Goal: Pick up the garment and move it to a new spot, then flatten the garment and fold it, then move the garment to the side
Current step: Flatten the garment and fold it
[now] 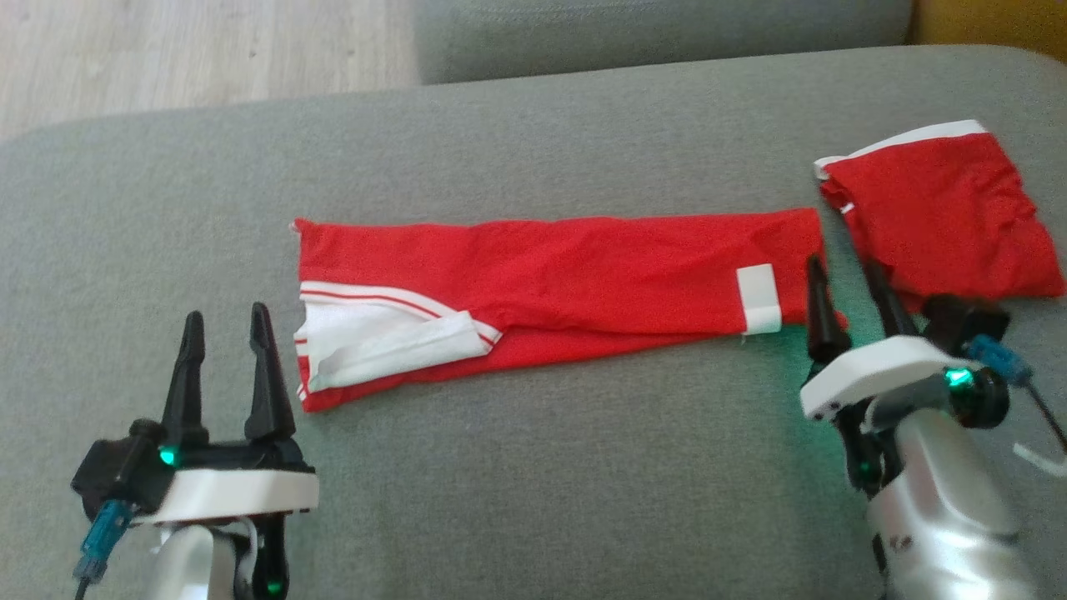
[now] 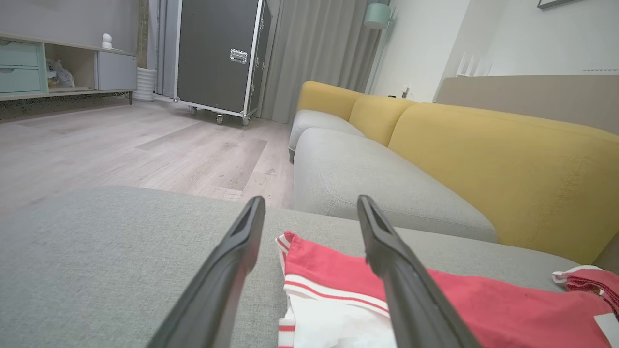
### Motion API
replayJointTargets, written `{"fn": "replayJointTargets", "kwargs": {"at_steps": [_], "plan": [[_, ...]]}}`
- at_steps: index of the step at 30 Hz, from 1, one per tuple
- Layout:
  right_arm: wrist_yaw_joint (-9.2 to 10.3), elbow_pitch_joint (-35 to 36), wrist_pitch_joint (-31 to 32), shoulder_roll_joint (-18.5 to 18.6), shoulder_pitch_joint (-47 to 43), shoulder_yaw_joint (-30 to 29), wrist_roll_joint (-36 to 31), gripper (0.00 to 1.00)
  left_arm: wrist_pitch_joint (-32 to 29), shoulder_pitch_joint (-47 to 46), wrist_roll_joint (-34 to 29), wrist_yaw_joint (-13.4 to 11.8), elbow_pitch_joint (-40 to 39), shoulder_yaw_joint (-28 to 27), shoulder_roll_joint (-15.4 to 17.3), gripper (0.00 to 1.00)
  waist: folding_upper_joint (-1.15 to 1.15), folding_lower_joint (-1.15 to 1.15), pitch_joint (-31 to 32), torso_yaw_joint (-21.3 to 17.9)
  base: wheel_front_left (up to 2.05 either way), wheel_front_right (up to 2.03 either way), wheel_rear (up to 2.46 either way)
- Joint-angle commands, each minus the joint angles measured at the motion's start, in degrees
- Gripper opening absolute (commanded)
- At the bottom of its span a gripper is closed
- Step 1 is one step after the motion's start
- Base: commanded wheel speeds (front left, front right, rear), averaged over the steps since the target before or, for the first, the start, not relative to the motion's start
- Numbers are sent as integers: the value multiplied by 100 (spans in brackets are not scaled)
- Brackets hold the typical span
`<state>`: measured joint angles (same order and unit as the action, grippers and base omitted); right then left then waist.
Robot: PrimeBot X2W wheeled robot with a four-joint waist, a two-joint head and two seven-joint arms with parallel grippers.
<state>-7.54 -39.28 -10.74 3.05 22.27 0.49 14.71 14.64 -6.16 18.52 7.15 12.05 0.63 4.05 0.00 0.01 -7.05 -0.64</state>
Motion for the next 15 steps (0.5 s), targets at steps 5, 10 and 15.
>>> {"fn": "replayJointTargets", "kwargs": {"at_steps": [5, 10, 15], "plan": [[5, -603, 112, -16, 596, -344, -73, 100, 36, -304, -34, 31, -148, -10, 9, 100, 0, -1, -244, 226, 0, 0, 0], [5, -1425, 199, -17, 942, -661, -232, 100, 36, -407, 50, 32, -150, 147, 28, 100, 0, -1, -404, 372, 0, 0, 0], [5, -2057, 211, -17, 1150, -587, -290, 96, 36, -469, 136, 33, -148, 174, 42, 100, 0, -1, -476, 462, 0, 0, 0]]}}
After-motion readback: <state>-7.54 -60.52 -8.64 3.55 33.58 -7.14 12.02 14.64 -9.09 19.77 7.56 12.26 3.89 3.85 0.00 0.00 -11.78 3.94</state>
